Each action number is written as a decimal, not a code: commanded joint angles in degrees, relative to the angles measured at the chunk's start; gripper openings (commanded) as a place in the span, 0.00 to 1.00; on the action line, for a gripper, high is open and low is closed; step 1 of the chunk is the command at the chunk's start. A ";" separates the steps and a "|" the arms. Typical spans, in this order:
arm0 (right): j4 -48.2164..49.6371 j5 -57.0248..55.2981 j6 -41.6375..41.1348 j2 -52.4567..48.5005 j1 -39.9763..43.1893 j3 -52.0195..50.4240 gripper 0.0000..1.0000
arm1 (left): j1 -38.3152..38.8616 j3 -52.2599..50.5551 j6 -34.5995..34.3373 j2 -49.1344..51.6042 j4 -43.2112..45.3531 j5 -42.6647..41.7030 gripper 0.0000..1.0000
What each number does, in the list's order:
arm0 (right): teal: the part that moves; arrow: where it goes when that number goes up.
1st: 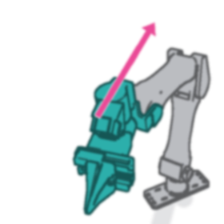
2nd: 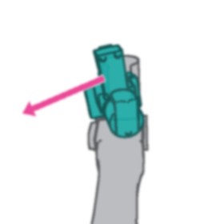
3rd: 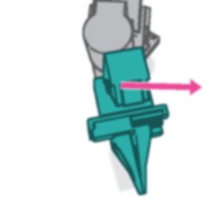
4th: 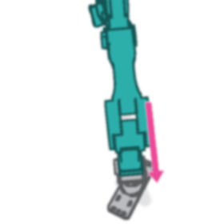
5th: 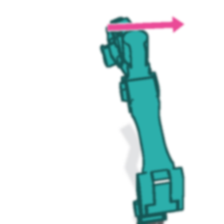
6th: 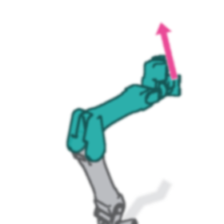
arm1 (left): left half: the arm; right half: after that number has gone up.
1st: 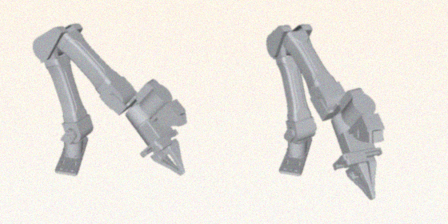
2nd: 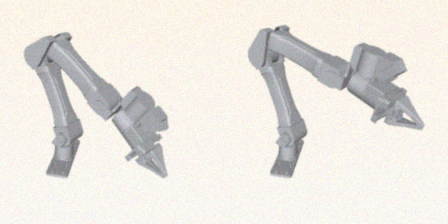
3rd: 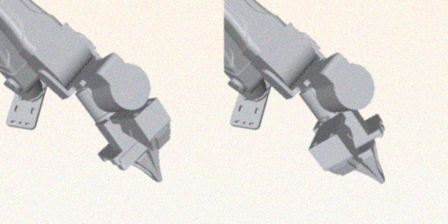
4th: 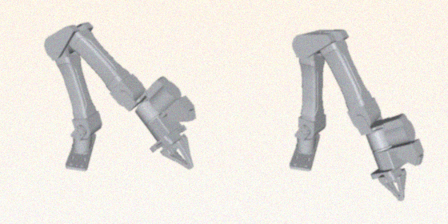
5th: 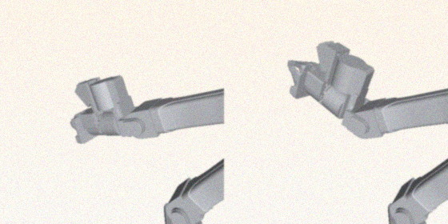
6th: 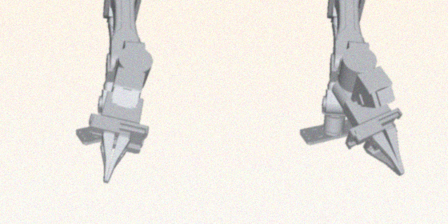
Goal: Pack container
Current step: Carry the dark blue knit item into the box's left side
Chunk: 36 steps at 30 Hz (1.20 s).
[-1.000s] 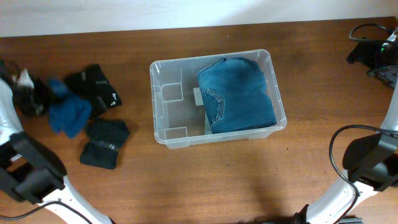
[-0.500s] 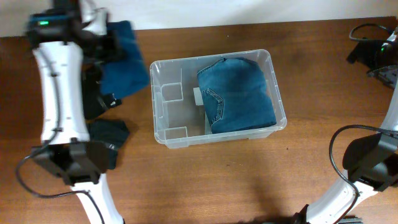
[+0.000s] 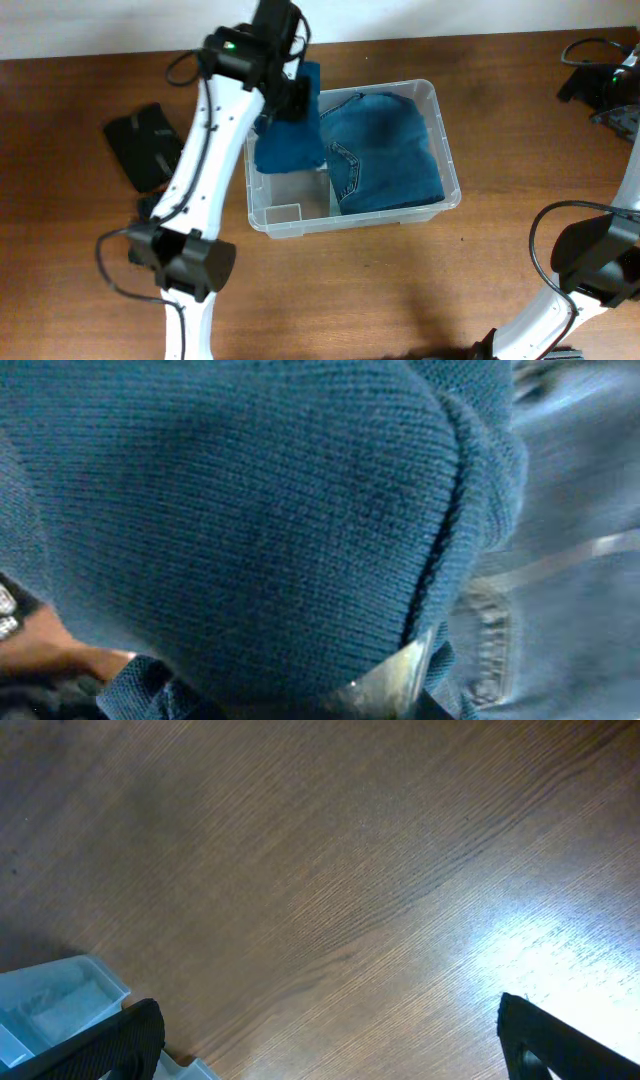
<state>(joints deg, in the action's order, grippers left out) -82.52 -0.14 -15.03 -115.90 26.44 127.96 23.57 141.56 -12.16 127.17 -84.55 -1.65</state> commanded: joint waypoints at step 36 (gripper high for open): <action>0.00 -0.31 -0.48 0.02 0.11 -0.15 0.99 | -5.09 6.64 -4.72 7.02 -8.63 7.26 0.72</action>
<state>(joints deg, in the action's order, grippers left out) -82.52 -0.14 -15.03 -115.90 26.44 127.96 23.22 142.96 -16.95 135.98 -91.94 2.68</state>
